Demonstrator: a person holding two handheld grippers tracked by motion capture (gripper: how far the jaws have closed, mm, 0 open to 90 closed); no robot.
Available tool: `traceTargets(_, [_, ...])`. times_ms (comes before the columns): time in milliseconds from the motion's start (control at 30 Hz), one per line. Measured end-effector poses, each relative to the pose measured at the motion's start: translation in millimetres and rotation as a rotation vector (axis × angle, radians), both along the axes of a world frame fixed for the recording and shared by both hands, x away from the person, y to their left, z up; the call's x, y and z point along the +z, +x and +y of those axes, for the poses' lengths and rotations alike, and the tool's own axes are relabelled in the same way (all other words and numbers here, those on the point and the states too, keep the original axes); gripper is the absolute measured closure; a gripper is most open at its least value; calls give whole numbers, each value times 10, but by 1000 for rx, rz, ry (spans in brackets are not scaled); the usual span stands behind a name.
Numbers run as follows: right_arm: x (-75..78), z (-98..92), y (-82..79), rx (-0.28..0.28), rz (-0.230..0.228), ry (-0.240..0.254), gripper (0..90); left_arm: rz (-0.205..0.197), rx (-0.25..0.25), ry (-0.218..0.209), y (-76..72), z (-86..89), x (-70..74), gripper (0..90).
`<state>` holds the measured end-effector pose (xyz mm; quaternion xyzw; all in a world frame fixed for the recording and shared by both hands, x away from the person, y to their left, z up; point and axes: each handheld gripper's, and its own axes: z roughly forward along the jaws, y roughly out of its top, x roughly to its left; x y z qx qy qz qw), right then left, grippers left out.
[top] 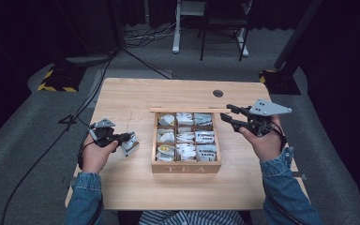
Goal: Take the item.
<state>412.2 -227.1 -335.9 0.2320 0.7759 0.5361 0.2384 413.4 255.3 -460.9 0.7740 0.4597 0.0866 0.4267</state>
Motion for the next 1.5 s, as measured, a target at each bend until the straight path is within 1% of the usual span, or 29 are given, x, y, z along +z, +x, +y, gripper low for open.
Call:
traceTargets(133, [-1,1,-3,0,0,-1,578,-2,5,9,13,-6,-24,855])
traceTargets(167, [-1,1,-4,0,1,-1,578,-8,11,11,17,-9,-31,801])
traceTargets(200, [-1,1,-5,0,1,-2,578,-14,13,13,19,-11,-29,769])
traceTargets(267, [-1,1,-5,1,1,-3,578,-22,20,19,21,-14,-24,630])
traceTargets(300, [-1,1,-5,1,1,-3,578,-33,25,25,23,-16,-18,630])
traceTargets(333, [-1,1,-6,1,1,-3,578,-41,33,27,22,-21,-11,521])
traceTargets(367, [-1,1,-6,0,2,-3,578,-47,38,29,19,-23,-1,475])
traceTargets(400, [-1,1,-6,0,2,-3,578,-56,39,36,18,-24,10,475])
traceTargets(433, [-1,1,-7,0,1,-4,578,-70,49,48,7,-27,37,402])
traceTargets(500, [0,0,-6,2,2,-5,578,-86,59,54,-3,-19,68,349])
traceTargets(533, [0,0,-6,2,2,-5,578,-86,59,54,-3,-19,68,333])
traceTargets(567, [0,1,-6,1,3,-4,578,-94,63,53,-16,-9,102,325])
traceTargets(600, [0,1,-6,1,3,-4,578,-94,63,53,-16,-9,102,321])
traceTargets(733, [-3,0,-9,2,3,-4,578,-115,63,56,-43,17,183,314])
traceTargets(833, [-4,-2,-14,4,7,-5,578,-131,67,48,-62,30,235,311])
traceTargets(867, [-5,-3,-18,3,8,-7,578,-137,69,52,-73,38,265,310])
traceTargets(1000, [-7,-2,-25,2,7,-10,578,-142,70,54,-88,50,304,310])
traceTargets(1033, [-7,-2,-30,2,8,-11,580,-148,74,58,-95,56,322,311])
traceTargets(1200, [-1,0,-42,-1,9,-17,583,-150,74,63,-116,68,358,310])
traceTargets(1367, [-1,1,-50,-1,11,-24,583,-169,78,73,-151,65,422,310])
traceTargets(1433, [2,4,-58,-2,16,-31,583,-175,78,81,-163,66,446,310])
traceTargets(1467, [4,5,-62,-3,18,-35,583,-176,81,77,-169,65,454,310])
traceTargets(1500, [9,14,-81,-7,26,-49,584,-182,80,79,-171,71,461,310])
